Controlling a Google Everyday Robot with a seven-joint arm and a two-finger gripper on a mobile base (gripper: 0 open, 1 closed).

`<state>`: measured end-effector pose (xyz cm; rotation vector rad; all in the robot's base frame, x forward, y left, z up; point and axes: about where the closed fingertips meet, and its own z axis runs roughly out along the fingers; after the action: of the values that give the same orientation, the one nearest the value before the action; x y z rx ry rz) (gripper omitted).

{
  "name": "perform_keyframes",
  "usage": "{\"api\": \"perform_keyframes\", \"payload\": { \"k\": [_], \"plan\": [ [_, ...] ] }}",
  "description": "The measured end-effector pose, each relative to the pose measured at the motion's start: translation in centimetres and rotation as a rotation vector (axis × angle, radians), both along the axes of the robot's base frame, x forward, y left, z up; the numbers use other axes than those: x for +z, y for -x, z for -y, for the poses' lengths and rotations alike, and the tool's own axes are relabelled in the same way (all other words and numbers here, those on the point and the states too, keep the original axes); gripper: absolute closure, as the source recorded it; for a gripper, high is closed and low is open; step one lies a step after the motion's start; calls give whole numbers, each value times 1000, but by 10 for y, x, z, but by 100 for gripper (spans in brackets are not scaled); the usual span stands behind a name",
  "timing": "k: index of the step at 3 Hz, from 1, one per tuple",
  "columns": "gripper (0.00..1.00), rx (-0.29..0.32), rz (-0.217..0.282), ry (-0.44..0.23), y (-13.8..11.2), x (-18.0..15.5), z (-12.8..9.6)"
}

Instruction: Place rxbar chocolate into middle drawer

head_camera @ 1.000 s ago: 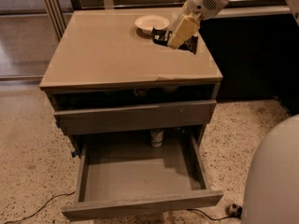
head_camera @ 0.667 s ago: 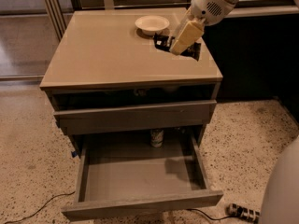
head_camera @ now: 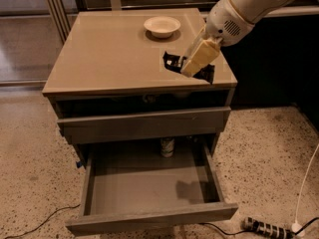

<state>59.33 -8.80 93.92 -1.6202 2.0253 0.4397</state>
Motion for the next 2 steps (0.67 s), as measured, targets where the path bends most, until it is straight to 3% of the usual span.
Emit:
{"api": "perform_keyframes", "payload": {
  "k": [1,2],
  "plan": [
    [100,43,-7,-18,32,-43,-20],
    [100,43,-7,-19,32,-46,-21]
  ]
}}
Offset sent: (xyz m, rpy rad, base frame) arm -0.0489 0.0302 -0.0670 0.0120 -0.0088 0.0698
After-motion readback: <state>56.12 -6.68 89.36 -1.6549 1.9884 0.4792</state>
